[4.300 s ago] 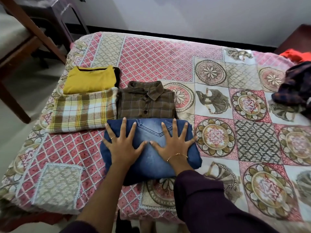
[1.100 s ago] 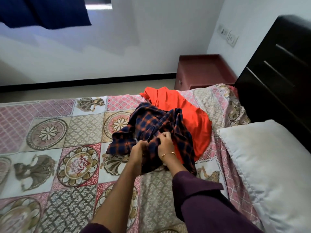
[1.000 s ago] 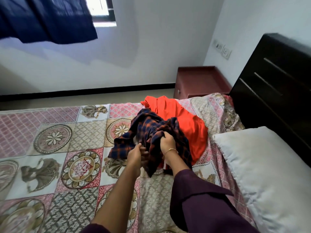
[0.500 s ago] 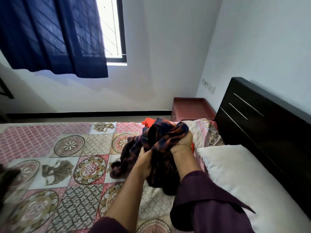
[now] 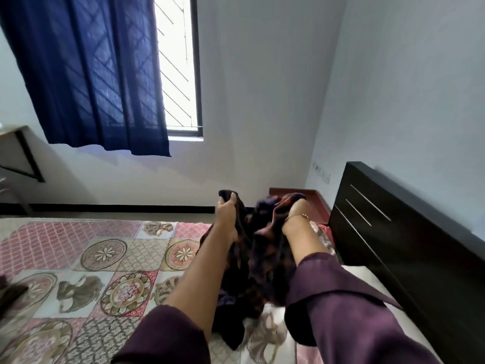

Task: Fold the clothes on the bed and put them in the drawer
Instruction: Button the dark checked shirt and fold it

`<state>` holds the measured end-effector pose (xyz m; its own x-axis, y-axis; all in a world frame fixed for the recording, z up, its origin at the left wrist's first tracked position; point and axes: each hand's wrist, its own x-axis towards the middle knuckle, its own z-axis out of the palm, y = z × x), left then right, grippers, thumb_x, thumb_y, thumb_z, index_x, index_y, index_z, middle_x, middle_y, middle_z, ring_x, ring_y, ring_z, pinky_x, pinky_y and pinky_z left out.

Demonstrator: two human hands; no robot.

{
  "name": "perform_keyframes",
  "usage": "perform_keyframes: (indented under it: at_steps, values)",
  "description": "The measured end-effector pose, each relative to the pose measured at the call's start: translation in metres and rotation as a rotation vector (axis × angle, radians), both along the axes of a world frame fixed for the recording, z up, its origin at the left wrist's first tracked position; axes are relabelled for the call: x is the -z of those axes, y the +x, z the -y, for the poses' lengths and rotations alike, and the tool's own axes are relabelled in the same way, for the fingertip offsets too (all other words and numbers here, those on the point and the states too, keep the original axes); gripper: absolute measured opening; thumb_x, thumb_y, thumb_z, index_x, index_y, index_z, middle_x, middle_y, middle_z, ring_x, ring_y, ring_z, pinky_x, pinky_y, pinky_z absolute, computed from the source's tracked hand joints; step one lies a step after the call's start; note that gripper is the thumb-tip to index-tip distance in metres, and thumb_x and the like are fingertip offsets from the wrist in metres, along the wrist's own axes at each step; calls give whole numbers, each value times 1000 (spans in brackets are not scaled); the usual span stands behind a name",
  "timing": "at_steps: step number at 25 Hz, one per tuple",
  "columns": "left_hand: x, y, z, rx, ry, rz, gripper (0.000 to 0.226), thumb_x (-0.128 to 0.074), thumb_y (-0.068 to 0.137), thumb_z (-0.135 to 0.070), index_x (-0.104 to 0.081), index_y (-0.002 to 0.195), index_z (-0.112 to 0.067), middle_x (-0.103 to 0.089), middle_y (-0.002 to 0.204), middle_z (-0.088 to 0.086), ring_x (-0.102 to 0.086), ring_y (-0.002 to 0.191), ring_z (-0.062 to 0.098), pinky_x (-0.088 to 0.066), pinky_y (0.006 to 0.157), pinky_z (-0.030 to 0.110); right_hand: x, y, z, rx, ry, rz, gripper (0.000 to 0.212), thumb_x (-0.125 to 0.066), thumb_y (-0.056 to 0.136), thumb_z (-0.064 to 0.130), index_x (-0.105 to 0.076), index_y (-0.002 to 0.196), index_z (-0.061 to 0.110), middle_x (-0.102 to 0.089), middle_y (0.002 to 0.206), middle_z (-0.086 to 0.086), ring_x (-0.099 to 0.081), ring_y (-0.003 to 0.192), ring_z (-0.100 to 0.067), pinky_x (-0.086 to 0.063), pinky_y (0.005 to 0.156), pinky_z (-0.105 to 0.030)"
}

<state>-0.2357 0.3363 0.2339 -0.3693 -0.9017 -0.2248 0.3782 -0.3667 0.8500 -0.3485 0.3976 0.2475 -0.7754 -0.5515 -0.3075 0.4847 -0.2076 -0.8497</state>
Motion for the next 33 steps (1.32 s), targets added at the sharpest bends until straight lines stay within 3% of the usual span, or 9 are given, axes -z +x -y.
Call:
perform_keyframes:
  at_steps: [4,8,12,16,20,22,25,30,33]
  values:
    - [-68,14,-1,-22,-347,216,16,-61,82,-2,-56,73,-14,-53,67,8,-53,63,22,-46,64,31,-19,-11,10,-117,439,-680,39,-42,85,1,-55,122,0,-56,124,-17,-55,112,-30,-44,93,-33]
    - [-130,40,-5,52,-824,719,8,-58,77,-9,-62,74,-15,-63,83,10,-57,80,23,-47,75,32,-69,40,31,-516,-93,-1081,54,-53,84,-1,-43,136,11,-49,128,-4,-47,114,-14,-37,100,-26]
    - [-164,92,-4,-257,-1117,1171,27,-50,79,-9,-67,98,-20,-67,102,2,-58,96,22,-43,79,30,-99,77,42,-771,-142,-1006,37,-49,79,-14,-59,113,-3,-59,93,-12,-54,83,-21,-47,75,-31]
    - [-170,144,7,-542,-1132,1357,31,-56,81,-10,-52,111,-14,-62,103,9,-59,94,31,-39,70,32,-132,105,58,-628,-214,-840,23,-48,72,-2,-67,85,-6,-61,81,-15,-59,79,-31,-46,68,-33]
    - [-155,159,10,-603,-906,1154,39,-69,80,-39,-51,98,-10,-57,87,3,-53,79,22,-40,69,31,-178,149,50,-679,-411,-366,27,-39,75,0,-62,63,6,-63,62,-13,-61,61,-28,-54,61,-31]
    - [-122,160,11,-437,-942,1088,31,-71,80,-31,-54,92,-7,-58,83,5,-56,79,26,-38,66,30,-182,150,49,-637,-392,-273,33,-34,82,3,-60,62,9,-60,59,-9,-59,59,-26,-52,58,-28]
    - [-58,169,15,-299,-850,1166,33,-58,79,-26,-63,91,4,-66,90,22,-62,88,39,-46,71,38,-172,135,55,-566,-371,-231,36,-32,85,0,-59,62,9,-58,44,-3,-58,47,-21,-46,42,-18]
    - [-44,182,28,-490,-365,657,24,-43,91,-14,-63,96,-1,-65,98,20,-60,86,27,-47,74,38,-138,103,73,-552,-133,-402,21,-43,83,10,-61,92,9,-62,88,-9,-61,87,-26,-46,66,-27]
    - [-75,187,28,-506,-346,511,15,-51,91,-13,-60,80,-9,-65,89,18,-61,78,28,-50,70,37,-109,80,69,-732,29,-507,17,-61,84,29,-65,87,13,-65,85,-7,-59,69,-20,-46,56,-21]
